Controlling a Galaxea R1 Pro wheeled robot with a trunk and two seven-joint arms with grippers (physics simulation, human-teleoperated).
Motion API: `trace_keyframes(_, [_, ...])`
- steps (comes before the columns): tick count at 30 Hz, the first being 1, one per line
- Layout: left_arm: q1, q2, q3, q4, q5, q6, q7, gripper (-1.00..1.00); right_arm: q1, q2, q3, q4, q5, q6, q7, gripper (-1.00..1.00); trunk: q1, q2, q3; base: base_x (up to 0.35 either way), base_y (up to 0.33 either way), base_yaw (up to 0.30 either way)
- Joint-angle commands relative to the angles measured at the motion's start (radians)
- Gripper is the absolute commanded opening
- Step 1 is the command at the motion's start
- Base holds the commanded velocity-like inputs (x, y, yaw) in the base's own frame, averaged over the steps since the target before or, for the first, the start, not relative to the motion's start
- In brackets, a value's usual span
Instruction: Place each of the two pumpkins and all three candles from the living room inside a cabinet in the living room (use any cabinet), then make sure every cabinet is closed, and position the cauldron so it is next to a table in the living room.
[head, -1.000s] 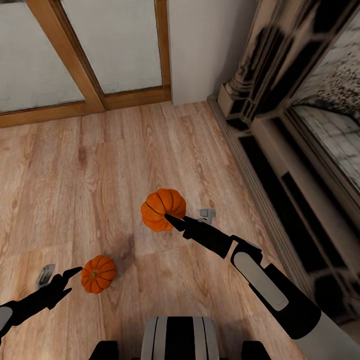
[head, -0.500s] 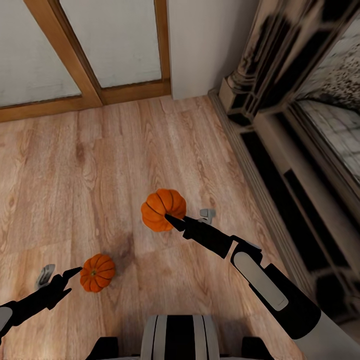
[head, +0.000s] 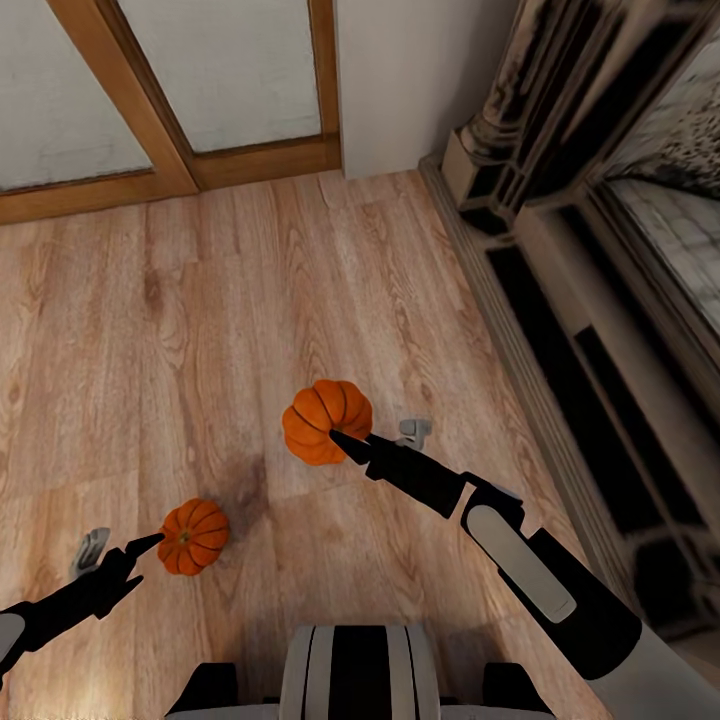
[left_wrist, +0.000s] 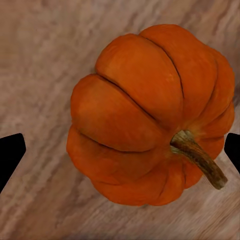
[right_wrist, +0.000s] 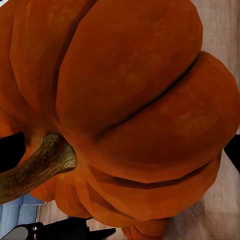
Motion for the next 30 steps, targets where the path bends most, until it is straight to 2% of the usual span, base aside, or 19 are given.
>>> trace_keyframes(1, [0.0, 0.0, 0.002, 0.0, 0.0, 0.006, -0.002, 1.0, 0.0, -0.001, 0.001, 0.0, -0.007, 0.002, -0.002, -1.0, 0.0, 0.0, 0.0, 0.0, 0.0, 0.0])
trace_keyframes(5, [0.0, 0.0, 0.003, -0.001, 0.001, 0.006, -0.002, 1.0, 0.0, 0.0, 0.001, 0.0, -0.007, 0.003, -0.004, -1.0, 0.0, 0.0, 0.0, 0.0, 0.0, 0.102])
trace_keyframes(16, [0.0, 0.0, 0.002, -0.008, 0.001, 0.006, -0.002, 1.0, 0.0, -0.001, 0.001, 0.002, -0.007, 0.002, 0.002, -1.0, 0.0, 0.0, 0.0, 0.0, 0.0, 0.238])
trace_keyframes(20, [0.0, 0.0, 0.002, -0.01, 0.001, 0.006, -0.002, 1.0, 0.0, -0.001, 0.001, 0.005, -0.007, 0.001, 0.007, -1.0, 0.002, -0.001, -0.016, 0.0, 0.0, 0.07])
trace_keyframes(26, [0.0, -0.001, -0.001, -0.016, 0.001, 0.006, -0.004, 1.0, 0.0, -0.001, 0.001, 0.005, -0.007, 0.0, 0.009, -1.0, 0.002, -0.001, -0.016, 0.0, 0.0, 0.006])
trace_keyframes(29, [0.0, -0.002, -0.016, -0.025, 0.001, 0.006, -0.004, 1.0, 0.0, -0.001, 0.002, 0.006, 0.01, 0.0, 0.01, -1.0, 0.002, -0.001, -0.016, 0.0, 0.0, 0.0])
trace_keyframes(30, [-0.001, -0.002, -0.039, -0.037, 0.002, 0.006, -0.004, 1.0, 0.0, -0.001, 0.002, 0.006, 0.025, 0.0, 0.01, -1.0, 0.002, -0.001, -0.016, 0.0, 0.0, 0.0])
